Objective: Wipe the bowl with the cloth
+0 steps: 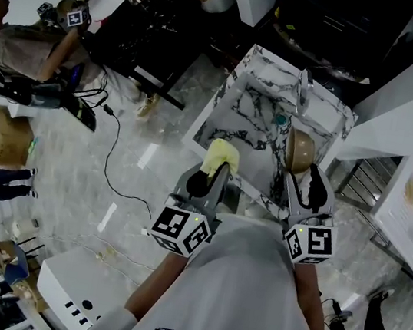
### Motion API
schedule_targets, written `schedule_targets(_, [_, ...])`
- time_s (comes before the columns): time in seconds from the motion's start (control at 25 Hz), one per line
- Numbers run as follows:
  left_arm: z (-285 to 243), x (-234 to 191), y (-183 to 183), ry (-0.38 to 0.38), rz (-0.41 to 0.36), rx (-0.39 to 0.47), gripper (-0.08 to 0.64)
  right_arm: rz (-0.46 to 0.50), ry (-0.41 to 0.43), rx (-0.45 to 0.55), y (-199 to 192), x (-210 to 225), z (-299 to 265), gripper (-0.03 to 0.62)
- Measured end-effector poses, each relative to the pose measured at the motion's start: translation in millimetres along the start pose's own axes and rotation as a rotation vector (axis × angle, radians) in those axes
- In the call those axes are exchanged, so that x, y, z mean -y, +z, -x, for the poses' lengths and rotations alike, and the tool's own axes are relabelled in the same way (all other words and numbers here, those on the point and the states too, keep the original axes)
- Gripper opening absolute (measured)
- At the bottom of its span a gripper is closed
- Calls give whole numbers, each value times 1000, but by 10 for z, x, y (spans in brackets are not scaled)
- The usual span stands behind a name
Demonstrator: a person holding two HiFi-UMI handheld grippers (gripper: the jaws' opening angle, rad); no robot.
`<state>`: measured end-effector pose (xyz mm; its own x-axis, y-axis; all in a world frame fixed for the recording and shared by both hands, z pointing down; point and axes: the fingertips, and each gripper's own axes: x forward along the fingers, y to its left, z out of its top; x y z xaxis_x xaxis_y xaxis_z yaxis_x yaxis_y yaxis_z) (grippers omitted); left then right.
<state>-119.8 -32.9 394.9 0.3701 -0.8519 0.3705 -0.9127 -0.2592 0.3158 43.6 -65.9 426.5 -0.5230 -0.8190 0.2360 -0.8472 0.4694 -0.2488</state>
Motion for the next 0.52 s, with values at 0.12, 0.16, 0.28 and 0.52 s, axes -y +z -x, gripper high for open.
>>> schedule_targets(0.12, [-3,12,-3,-1,2,-2,61,3,-5,-12,-3,8,0,249])
schedule_targets(0.16, [0,10,-1,-1,3,-2,61,4,-6,-15,-7,14,-3,249])
schedule_targets(0.28, [31,-19,-16,8,6,1,61,0,-7,-19,-31,22,-7,249])
schedule_targets(0.52, [76,-51,-74,12,17,-7,61,-10,12,-26,-65,-74,-12,249])
